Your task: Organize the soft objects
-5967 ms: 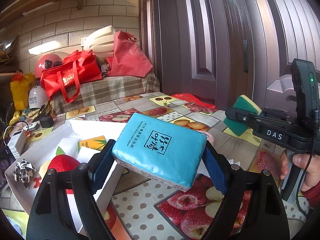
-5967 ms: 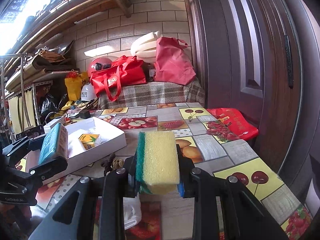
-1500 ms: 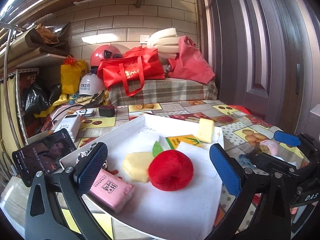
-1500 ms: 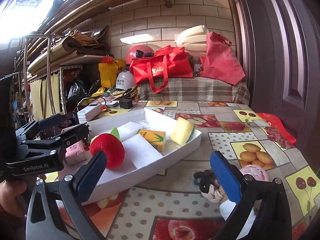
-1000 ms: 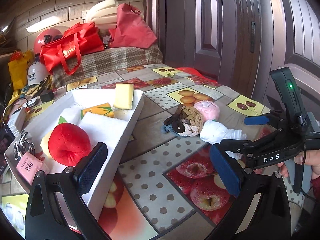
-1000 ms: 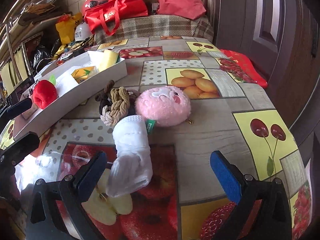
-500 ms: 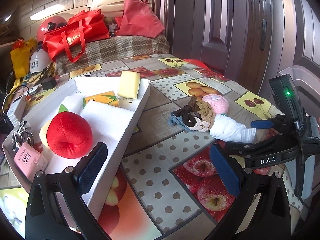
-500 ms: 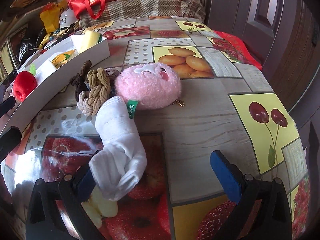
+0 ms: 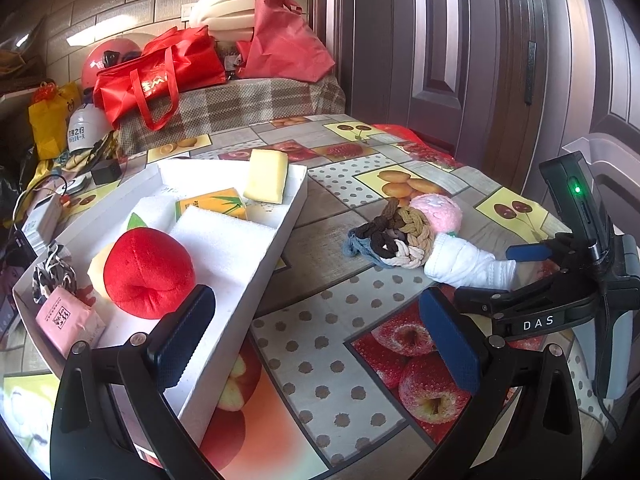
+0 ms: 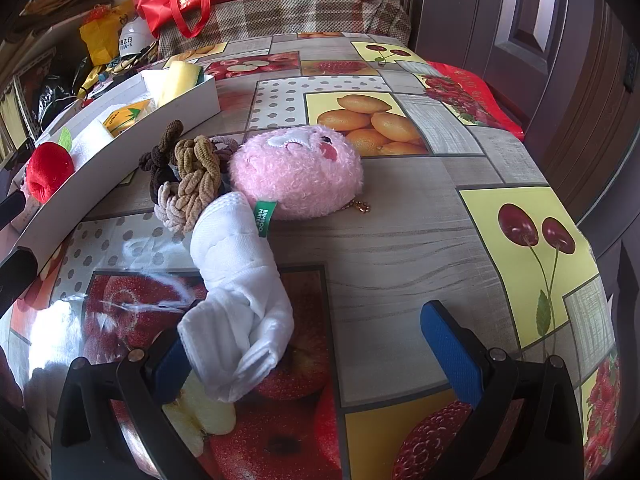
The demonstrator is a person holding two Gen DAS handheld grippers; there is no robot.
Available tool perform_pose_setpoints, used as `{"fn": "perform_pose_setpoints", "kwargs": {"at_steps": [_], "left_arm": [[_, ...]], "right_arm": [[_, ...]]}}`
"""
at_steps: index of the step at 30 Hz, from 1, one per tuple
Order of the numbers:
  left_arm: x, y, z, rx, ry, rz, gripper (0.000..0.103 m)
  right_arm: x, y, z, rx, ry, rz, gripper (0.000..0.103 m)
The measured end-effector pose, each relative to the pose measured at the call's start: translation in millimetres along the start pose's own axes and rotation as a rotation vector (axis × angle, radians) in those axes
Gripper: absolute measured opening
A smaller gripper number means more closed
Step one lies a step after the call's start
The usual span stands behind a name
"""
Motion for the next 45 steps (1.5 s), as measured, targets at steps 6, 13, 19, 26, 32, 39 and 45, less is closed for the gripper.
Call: {"fn": "perform_pose_setpoints", "kwargs": {"at_steps": [6, 13, 19, 26, 32, 39, 45], "left_arm": [[17, -7, 21, 0.107, 0.004, -0.083, 0.103], [0, 3, 28, 0.098, -0.038, 0.027, 0.103], [4, 17, 29, -0.033, -0.110, 0.083, 0.103], [1, 21, 29, -0.050, -0.113, 0.107, 0.103], [10, 18, 25, -0.069, -0.092, 0.067, 0.103], [8, 17, 24, -0.080, -0.097, 0.076, 0.103], [8, 17, 24, -0.080, -0.096, 0.076, 0.103]], "right_arm": [[0, 0, 0, 0.000, 0.000, 0.000, 0.103], [0, 0, 0, 0.000, 0.000, 0.000, 0.103], [0, 0, 0, 0.000, 0.000, 0.000, 0.103], [0, 0, 0, -0.001, 0.000, 0.000, 0.103], [0, 0, 0, -0.001, 0.000, 0.000, 0.103], [0, 0, 0, -0.001, 0.000, 0.000, 0.103], [1, 1, 0, -0.001, 0.000, -0.001, 0.103]]}}
Point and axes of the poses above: each gripper's, at about its wrist camera, not at the fingertips, and x roughly the way its jaws point, z to its right, y to its top, the point moved 8 cm from there along x, roughly the way its jaws point, and after that the axes turned 7 degrees about -y, right-handed, at the moved point
